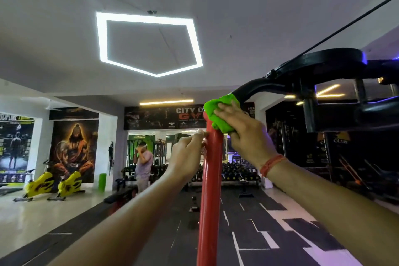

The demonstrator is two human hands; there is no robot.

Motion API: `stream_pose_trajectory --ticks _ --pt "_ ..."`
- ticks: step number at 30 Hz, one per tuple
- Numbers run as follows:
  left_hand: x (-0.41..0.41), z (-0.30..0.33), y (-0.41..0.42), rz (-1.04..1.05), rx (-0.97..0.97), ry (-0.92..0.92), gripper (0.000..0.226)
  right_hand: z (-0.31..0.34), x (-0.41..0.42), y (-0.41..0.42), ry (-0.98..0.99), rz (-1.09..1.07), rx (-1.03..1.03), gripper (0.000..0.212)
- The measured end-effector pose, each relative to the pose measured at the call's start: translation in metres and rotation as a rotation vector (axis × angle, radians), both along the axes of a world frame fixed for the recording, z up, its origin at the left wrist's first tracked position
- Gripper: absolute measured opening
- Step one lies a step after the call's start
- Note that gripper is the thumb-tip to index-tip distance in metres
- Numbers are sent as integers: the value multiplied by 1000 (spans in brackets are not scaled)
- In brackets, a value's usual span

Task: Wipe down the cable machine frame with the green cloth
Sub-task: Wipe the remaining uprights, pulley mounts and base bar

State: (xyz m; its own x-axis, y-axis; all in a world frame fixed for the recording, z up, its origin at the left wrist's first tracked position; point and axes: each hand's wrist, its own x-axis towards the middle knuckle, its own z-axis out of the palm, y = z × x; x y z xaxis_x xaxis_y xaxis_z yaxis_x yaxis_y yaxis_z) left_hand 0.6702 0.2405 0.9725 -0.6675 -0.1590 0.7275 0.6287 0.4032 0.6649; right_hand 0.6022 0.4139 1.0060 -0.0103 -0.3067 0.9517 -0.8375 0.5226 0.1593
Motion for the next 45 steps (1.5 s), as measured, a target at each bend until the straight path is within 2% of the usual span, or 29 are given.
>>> stream_pose_trajectory --ticks 2,4,6,9,10,14,18,23,27,32,36,40,42,45 --pt "3 -8 -2 -50 55 -23 47 -21 5 6 116 -91 215 66" --pt "6 -16 -5 -127 132 -67 42 -27 3 15 225 -193 341 62" --pt "4 -25 -9 -169 154 -132 40 -28 3 12 257 -273 298 60" --pt "0 -42 -14 -168 195 -191 45 -43 10 -6 147 -305 148 62" --pt "-1 -47 -15 -170 212 -207 45 -49 13 -10 156 -311 155 59" --pt "-1 -65 -15 -177 264 -246 46 -35 19 -4 281 -417 403 52" --pt "-1 -79 -15 -167 283 -255 48 -24 22 -9 228 -539 321 51" --pt "-4 -99 -19 -190 328 -282 46 -54 27 -7 318 -475 592 44" --pt "0 -113 -18 -207 339 -266 47 -42 20 -7 182 -472 402 53" --pt "5 -129 -17 -196 375 -273 46 -79 27 -8 317 -449 689 45" --pt "4 -146 -17 -158 380 -315 47 -69 26 -6 210 -437 506 54" --pt "4 -166 -17 -138 395 -366 48 -116 26 -15 309 -425 741 52" --pt "4 -178 -18 -124 380 -399 49 -113 29 -14 338 -417 762 48" --pt "3 -193 -19 -113 371 -455 52 -107 26 -13 281 -420 582 45"
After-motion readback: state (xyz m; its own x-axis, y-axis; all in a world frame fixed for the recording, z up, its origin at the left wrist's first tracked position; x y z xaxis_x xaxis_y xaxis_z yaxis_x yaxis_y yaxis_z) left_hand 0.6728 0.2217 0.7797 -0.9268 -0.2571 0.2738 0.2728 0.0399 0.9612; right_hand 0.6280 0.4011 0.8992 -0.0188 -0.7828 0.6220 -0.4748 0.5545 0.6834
